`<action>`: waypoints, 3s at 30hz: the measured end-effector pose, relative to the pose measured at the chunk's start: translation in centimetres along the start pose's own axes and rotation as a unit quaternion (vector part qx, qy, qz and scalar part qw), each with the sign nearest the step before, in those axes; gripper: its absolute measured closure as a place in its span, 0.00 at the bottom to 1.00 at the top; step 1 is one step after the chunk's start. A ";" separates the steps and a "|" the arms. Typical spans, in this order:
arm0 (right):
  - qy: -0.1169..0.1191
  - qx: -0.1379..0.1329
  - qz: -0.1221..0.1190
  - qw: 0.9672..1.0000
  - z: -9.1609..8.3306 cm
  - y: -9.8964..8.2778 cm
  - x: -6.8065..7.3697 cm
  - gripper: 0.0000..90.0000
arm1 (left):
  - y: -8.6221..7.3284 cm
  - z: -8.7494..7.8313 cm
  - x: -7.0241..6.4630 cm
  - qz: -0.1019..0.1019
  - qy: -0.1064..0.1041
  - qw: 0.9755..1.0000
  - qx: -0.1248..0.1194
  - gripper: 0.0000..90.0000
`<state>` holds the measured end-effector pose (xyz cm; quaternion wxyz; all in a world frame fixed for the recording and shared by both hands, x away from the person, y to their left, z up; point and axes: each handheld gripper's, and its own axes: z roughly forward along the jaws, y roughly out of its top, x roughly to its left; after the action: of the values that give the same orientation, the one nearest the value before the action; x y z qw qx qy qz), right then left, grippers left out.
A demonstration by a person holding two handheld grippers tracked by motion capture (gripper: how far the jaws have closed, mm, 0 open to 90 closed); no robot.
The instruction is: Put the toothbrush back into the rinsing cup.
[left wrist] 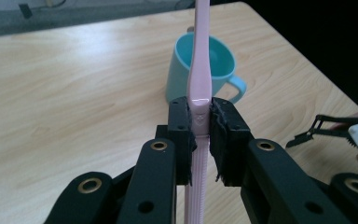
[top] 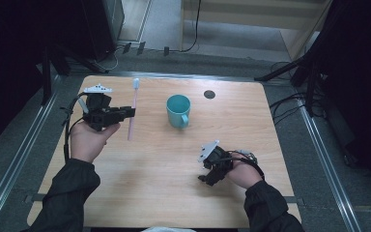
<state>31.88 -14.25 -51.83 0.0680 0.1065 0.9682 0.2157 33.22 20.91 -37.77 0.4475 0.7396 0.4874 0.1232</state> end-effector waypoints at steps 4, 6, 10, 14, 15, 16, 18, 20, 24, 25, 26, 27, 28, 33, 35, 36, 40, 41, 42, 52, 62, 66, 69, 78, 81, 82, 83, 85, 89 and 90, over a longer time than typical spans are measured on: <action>0.000 0.000 0.000 1.000 0.0 0.0 0.0 0.22 | 0.9 0.2 -0.7 0.008 0.000 1.000 -0.016 0.87; 0.000 0.000 0.000 1.000 0.0 0.0 0.0 0.22 | 1.2 0.4 -1.0 0.010 -0.004 1.000 -0.026 0.87; 0.000 0.001 0.000 1.000 0.0 0.0 0.0 0.22 | 1.7 0.9 -1.6 0.016 -0.005 0.999 -0.037 0.87; 0.001 0.000 0.000 1.000 0.0 0.0 0.0 0.22 | 2.1 1.5 -2.1 0.017 -0.007 0.999 -0.049 0.87; 0.001 0.000 0.000 1.000 0.0 0.1 0.1 0.22 | 2.3 1.7 -2.2 0.019 -0.006 0.999 -0.051 0.87; 0.001 0.000 0.000 1.000 0.0 0.1 0.1 0.22 | 2.4 1.8 -2.3 0.019 -0.007 0.998 -0.052 0.87; 0.000 0.000 0.000 1.000 0.0 0.1 0.1 0.22 | 2.7 2.1 -2.4 0.021 -0.008 0.998 -0.055 0.87; 0.000 -0.001 -0.001 1.000 -0.1 0.1 0.1 0.22 | 3.1 2.5 -2.6 0.022 -0.009 0.998 -0.056 0.87; 0.001 -0.004 -0.001 1.000 -0.1 0.1 0.1 0.22 | 3.7 3.2 -2.8 0.027 -0.007 0.998 -0.057 0.87; 0.001 -0.003 -0.001 1.000 -0.1 0.1 0.1 0.22 | 3.8 3.5 -2.9 0.026 -0.008 0.998 -0.055 0.87; 0.000 -0.004 -0.001 1.000 -0.1 0.1 0.0 0.22 | 3.9 3.7 -2.9 0.030 -0.007 0.998 -0.055 0.87; 0.000 -0.004 -0.001 1.000 -0.1 0.1 0.0 0.22 | 4.1 3.9 -3.0 0.029 -0.008 0.998 -0.056 0.87; 0.000 -0.004 -0.001 1.000 -0.1 0.1 0.0 0.22 | 4.2 4.1 -3.1 0.031 -0.007 0.998 -0.055 0.87; 0.001 -0.005 0.000 1.000 -0.1 0.1 0.0 0.22 | 5.0 5.2 -3.4 0.035 -0.010 0.998 -0.052 0.87; 0.001 -0.005 -0.001 1.000 -0.1 0.1 0.0 0.22 | 5.2 5.5 -3.5 0.036 -0.010 0.998 -0.053 0.87; 0.002 -0.005 0.000 1.000 -0.1 0.1 0.0 0.22 | 5.3 5.6 -3.5 0.035 -0.012 0.998 -0.052 0.87; 0.001 -0.005 -0.001 1.000 -0.1 0.1 0.0 0.22 | 5.8 6.3 -3.8 0.040 -0.013 0.998 -0.053 0.87; 0.001 -0.005 0.000 1.000 -0.1 0.1 0.0 0.22 | 5.9 6.5 -3.9 0.040 -0.014 0.998 -0.053 0.87; 0.001 -0.006 0.000 1.000 -0.1 0.1 0.0 0.22 | 6.0 6.6 -3.9 0.041 -0.013 0.998 -0.051 0.87; 0.001 -0.007 -0.002 1.000 -0.2 0.1 0.0 0.22 | 7.3 8.5 -4.3 0.048 -0.018 0.998 -0.044 0.87; 0.002 -0.009 -0.001 1.000 -0.1 0.1 -0.1 0.22 | 8.1 10.6 -4.1 0.041 -0.015 0.998 -0.048 0.87; 0.003 -0.009 -0.002 1.000 -0.2 0.1 0.0 0.22 | 8.4 11.8 -4.4 0.049 -0.009 0.998 -0.041 0.87; 0.003 -0.010 -0.002 1.000 -0.2 0.1 -0.1 0.22 | 8.5 12.6 -4.9 0.058 -0.007 0.998 -0.036 0.87; 0.003 -0.011 -0.004 1.000 -0.2 0.1 -0.1 0.22 | 8.1 15.1 -4.7 0.050 -0.014 0.998 -0.025 0.87; 0.002 -0.012 -0.003 1.000 -0.2 0.1 -0.1 0.22 | 7.8 15.7 -4.5 0.050 -0.013 0.998 -0.023 0.87; 0.002 -0.012 -0.003 1.000 -0.2 0.1 -0.1 0.22 | 7.5 16.0 -4.4 0.048 -0.012 0.998 -0.024 0.87; 0.002 -0.011 -0.003 1.000 -0.2 0.1 -0.1 0.22 | 7.5 16.0 -4.4 0.048 -0.012 0.998 -0.024 0.87; 0.002 -0.011 -0.003 1.000 -0.2 0.1 -0.1 0.22 | 7.3 16.3 -4.2 0.048 -0.009 0.999 -0.019 0.87; 0.003 -0.009 -0.004 1.000 -0.2 0.1 -0.1 0.22 | 6.7 16.7 -4.1 0.047 -0.004 0.999 -0.013 0.87; 0.003 -0.009 -0.004 1.000 -0.2 0.1 -0.1 0.22 | 6.5 16.8 -4.0 0.045 -0.006 0.999 -0.011 0.87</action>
<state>31.97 -14.25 -51.64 0.0669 0.1013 0.9668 0.2247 45.62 7.64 -41.23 0.4522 0.7567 0.4496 0.1445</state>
